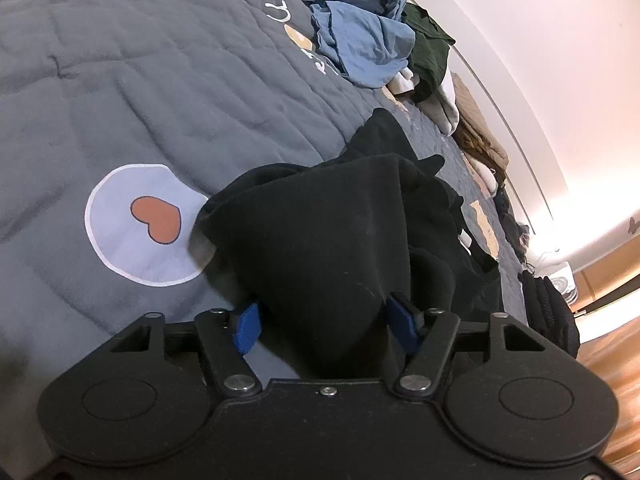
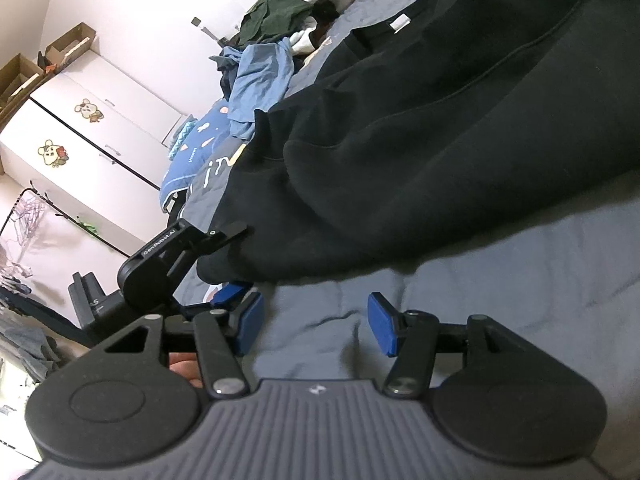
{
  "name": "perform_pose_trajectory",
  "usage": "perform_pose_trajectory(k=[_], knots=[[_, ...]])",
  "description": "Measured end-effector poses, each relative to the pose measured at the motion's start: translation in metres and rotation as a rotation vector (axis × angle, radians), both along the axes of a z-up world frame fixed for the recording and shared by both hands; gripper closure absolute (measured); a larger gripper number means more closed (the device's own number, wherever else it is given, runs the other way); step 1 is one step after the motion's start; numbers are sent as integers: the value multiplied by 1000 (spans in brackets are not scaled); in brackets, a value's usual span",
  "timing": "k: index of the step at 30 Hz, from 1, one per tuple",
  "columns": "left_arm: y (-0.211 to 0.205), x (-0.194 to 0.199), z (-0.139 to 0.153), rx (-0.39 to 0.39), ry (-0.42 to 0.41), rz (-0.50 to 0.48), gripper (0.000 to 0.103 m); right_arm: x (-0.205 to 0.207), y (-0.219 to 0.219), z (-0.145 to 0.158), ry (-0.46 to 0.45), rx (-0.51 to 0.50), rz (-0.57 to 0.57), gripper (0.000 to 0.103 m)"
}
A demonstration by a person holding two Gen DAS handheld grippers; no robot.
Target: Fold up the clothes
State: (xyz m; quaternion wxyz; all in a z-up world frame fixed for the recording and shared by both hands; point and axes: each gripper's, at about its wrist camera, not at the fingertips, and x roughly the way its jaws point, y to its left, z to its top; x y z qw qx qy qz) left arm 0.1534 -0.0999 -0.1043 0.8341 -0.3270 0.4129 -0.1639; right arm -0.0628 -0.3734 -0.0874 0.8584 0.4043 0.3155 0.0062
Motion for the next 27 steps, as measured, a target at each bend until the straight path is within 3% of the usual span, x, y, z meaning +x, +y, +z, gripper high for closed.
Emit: perform_pose_trajectory(k=[13, 15, 20, 23, 27], knots=[[-4, -1, 1, 57, -19, -8, 49, 3, 5, -1, 5, -6, 8, 47], [-4, 0, 1, 67, -21, -7, 54, 3, 5, 0, 5, -5, 8, 47], [2, 1, 1, 66, -20, 8, 83, 3, 4, 0, 7, -8, 5, 47], [7, 0, 7, 42, -35, 21, 91, 3, 4, 0, 5, -9, 1, 47], [19, -3, 21, -5, -79, 59, 95, 3, 3, 1, 3, -8, -6, 47]])
